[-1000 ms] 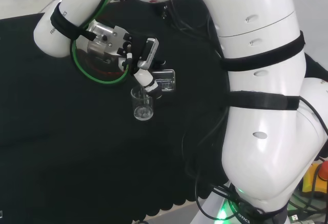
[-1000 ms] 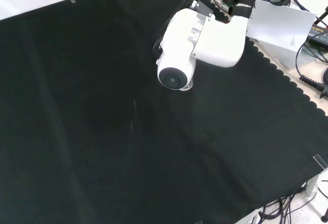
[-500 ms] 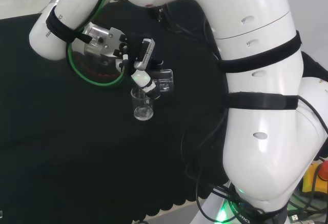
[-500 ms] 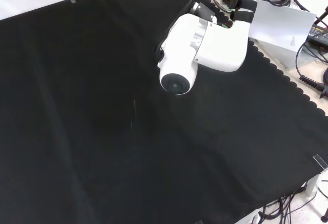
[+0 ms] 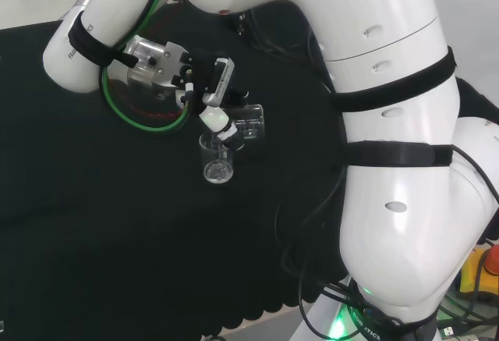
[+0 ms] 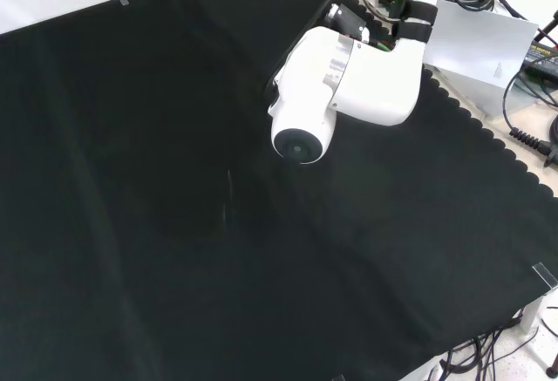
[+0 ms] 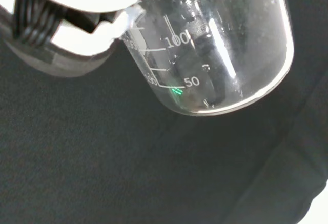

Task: Pour the water from the handheld beaker into the one on the table.

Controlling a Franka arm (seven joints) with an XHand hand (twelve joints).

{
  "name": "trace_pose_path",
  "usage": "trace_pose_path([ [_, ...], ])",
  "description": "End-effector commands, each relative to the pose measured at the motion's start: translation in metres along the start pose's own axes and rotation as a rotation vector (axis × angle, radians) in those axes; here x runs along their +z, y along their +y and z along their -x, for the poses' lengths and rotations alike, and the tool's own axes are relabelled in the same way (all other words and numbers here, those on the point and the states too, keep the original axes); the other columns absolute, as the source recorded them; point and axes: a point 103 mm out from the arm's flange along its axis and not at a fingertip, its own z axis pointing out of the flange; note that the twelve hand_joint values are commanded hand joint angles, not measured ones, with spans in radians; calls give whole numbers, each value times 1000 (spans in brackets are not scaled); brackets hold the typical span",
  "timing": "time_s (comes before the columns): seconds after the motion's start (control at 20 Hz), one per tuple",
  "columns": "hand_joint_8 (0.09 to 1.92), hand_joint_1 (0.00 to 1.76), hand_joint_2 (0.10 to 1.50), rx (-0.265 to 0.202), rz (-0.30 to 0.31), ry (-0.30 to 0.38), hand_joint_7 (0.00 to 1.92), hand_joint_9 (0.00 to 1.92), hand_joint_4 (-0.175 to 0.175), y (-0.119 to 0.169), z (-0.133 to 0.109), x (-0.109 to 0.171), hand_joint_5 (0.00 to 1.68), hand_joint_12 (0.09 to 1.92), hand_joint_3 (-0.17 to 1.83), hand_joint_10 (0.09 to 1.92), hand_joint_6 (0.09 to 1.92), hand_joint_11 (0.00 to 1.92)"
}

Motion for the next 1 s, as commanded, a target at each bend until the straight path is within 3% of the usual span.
trace_pose_path([
  [0.05,888,1105,589,1,-10,-5,1499,1575,80,0,-1,0,1087,801,1004,640,1181,1359],
  [1.0,890,1102,591,2,-9,-9,1497,1574,87,-2,-4,-8,1084,798,1003,641,1186,1363],
])
